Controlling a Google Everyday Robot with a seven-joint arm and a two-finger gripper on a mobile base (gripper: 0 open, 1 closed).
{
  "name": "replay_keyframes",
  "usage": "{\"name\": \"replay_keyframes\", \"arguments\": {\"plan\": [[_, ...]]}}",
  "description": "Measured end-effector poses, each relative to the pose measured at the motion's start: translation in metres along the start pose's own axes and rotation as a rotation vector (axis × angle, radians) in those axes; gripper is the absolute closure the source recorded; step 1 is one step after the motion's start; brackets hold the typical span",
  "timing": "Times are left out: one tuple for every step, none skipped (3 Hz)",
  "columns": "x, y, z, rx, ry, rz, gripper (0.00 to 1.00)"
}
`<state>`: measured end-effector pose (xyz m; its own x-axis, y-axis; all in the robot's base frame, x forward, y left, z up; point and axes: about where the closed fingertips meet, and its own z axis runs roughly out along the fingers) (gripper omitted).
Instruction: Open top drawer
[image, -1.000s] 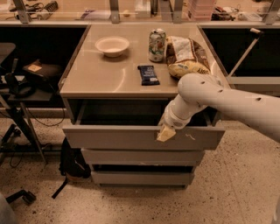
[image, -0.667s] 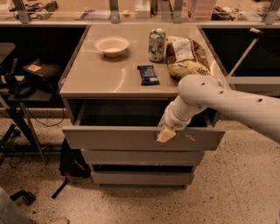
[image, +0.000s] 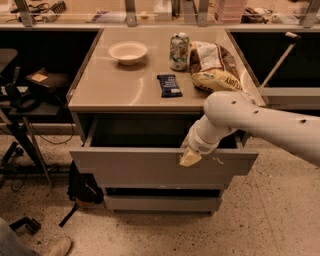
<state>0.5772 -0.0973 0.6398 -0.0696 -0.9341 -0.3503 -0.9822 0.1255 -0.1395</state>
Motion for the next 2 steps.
{"name": "replay_keyframes", "arguments": {"plan": [[-0.002,0.005,-0.005,0.029,-0.01,0.02,1.0],[0.0,0.017,-0.006,0.034,-0.005,0.028,1.0]]}}
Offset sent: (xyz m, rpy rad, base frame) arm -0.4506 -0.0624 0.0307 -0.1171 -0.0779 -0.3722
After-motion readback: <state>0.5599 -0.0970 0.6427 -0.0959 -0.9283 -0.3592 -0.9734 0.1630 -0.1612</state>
